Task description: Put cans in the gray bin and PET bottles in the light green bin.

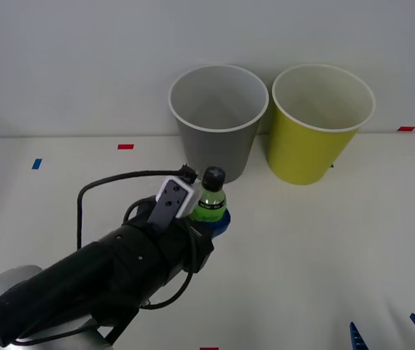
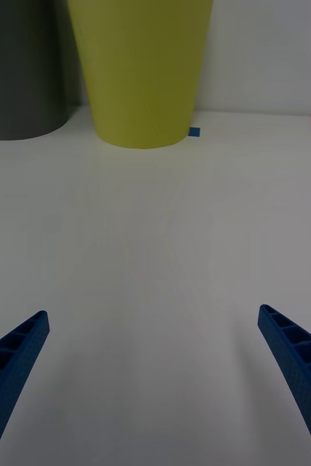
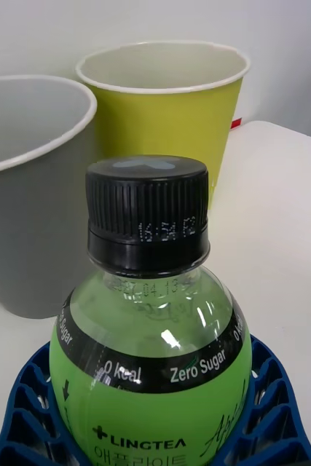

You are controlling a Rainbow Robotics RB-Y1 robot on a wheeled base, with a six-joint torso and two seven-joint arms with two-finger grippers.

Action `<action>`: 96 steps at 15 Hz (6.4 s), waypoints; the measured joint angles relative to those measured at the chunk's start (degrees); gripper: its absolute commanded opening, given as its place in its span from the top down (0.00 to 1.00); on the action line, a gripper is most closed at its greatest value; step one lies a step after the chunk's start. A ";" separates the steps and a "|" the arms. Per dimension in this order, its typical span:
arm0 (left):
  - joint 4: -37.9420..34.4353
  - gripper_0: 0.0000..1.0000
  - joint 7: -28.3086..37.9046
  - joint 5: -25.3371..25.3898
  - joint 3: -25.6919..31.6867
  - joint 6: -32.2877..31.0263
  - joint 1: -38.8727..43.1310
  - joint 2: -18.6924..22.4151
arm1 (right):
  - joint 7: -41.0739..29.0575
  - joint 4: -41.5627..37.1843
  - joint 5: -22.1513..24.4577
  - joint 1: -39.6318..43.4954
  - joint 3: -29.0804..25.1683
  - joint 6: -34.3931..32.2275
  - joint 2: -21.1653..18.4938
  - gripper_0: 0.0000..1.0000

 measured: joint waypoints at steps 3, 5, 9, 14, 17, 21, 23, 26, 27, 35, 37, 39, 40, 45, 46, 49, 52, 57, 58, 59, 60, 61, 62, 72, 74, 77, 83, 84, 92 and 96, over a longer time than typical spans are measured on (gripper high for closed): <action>-3.31 1.00 0.42 4.12 5.76 14.10 -6.28 -3.02 | 0.00 0.00 0.00 0.00 0.00 0.00 0.00 0.00; -4.19 1.00 0.61 9.57 11.54 22.93 -11.80 -5.47 | 0.00 0.00 0.00 0.00 0.00 0.00 0.00 0.00; -4.47 1.00 0.75 14.12 21.12 40.66 -26.45 -12.64 | 0.00 0.00 0.00 0.00 0.00 0.00 0.00 0.00; 2.10 1.00 1.63 7.62 23.64 45.12 -42.53 -16.86 | 0.00 0.00 0.00 0.00 0.00 0.00 0.00 0.00; 9.27 1.00 2.89 5.70 23.73 44.43 -51.44 -18.61 | 0.00 0.00 0.00 0.00 0.00 0.00 0.00 0.00; 20.37 1.00 4.57 3.63 23.67 43.05 -61.54 -22.58 | 0.00 0.00 0.00 0.00 0.00 0.00 0.00 0.00; 24.93 1.00 4.89 3.55 23.61 40.05 -64.11 -22.91 | 0.00 0.00 0.00 0.00 0.00 0.00 0.00 0.00; 27.84 1.00 5.29 4.30 22.67 36.35 -65.67 -22.96 | 0.00 0.00 0.00 0.00 0.00 0.00 0.00 0.00; 28.97 1.00 5.54 4.06 21.95 34.22 -65.94 -22.97 | 0.00 0.00 0.00 0.00 0.00 0.00 0.00 0.00; 48.68 1.00 7.04 6.29 17.79 6.15 -67.34 -22.97 | 0.00 0.00 0.00 0.00 0.00 0.00 0.00 0.00; 54.48 1.00 6.72 6.91 17.58 -1.60 -67.36 -22.97 | 0.00 0.00 0.00 0.00 0.00 0.00 0.00 0.00; 59.01 1.00 6.06 6.92 17.21 -7.97 -67.36 -22.96 | 0.00 0.00 0.00 0.00 0.00 0.00 0.00 0.00; 61.36 1.00 5.66 7.13 16.63 -11.63 -67.36 -22.96 | 0.00 0.00 0.00 0.00 0.00 0.00 0.00 0.00; 64.72 1.00 5.37 7.74 12.30 -15.19 -67.34 -22.96 | 0.00 0.00 0.00 0.00 0.00 0.00 0.00 0.00; 65.06 1.00 5.48 7.78 11.29 -15.83 -67.35 -22.96 | 0.00 0.00 0.00 0.00 0.00 0.00 0.00 0.00; 65.63 1.00 5.34 8.09 9.77 -17.29 -67.36 -22.96 | 0.00 0.00 0.00 0.00 0.00 0.00 0.00 0.00; 69.34 1.00 5.24 8.56 7.19 -25.48 -67.80 -22.96 | 0.00 0.00 0.00 0.00 0.00 0.00 0.00 0.00; 74.55 1.00 5.77 9.01 2.32 -31.82 -70.30 -22.96 | 0.00 0.00 0.00 0.00 0.00 0.00 0.00 0.00; 74.58 1.00 5.96 9.29 1.82 -31.90 -70.30 -22.96 | 0.00 0.00 0.00 0.00 0.00 0.00 0.00 0.00; 74.58 1.00 6.14 9.63 1.45 -32.03 -70.31 -22.96 | 0.00 0.00 0.00 0.00 0.00 0.00 0.00 0.00; 74.58 1.00 6.29 9.92 1.23 -32.25 -70.30 -22.96 | 0.00 0.00 0.00 0.00 0.00 0.00 0.00 0.00; 74.76 1.00 6.38 10.13 1.15 -32.65 -70.29 -22.97 | 0.00 0.00 0.00 0.00 0.00 0.00 0.00 0.00; 75.52 1.00 6.41 10.20 1.13 -33.96 -70.28 -22.96 | 0.00 0.00 0.00 0.00 0.00 0.00 0.00 0.00; 78.98 0.00 6.71 10.40 1.12 -39.55 -70.27 -22.96 | 0.00 0.00 0.00 0.00 0.00 0.00 0.00 0.00; 78.81 0.00 6.84 10.41 1.14 -39.55 -70.27 -22.96 | 0.00 0.00 0.00 0.00 0.00 0.00 0.00 0.00; 74.43 0.00 7.33 10.95 1.15 -35.40 -70.23 -22.96 | 0.00 0.00 0.00 0.00 0.00 0.00 0.00 0.00; 44.45 0.00 6.77 10.94 2.13 -16.48 -57.70 -22.39 | 0.00 0.00 0.00 0.00 0.00 0.00 0.00 0.00; 39.08 0.00 6.43 10.52 3.14 -13.24 -54.05 -21.76 | 0.00 -0.01 0.00 0.00 0.00 0.00 0.00 0.00; 18.58 0.00 4.81 9.54 11.16 -9.18 -30.41 -7.58 | 0.00 0.00 0.00 0.00 0.00 0.00 0.00 0.00; 10.37 0.00 4.56 8.78 16.10 -9.22 -17.80 -3.29 | 0.00 0.00 0.00 0.00 0.00 0.00 0.00 0.00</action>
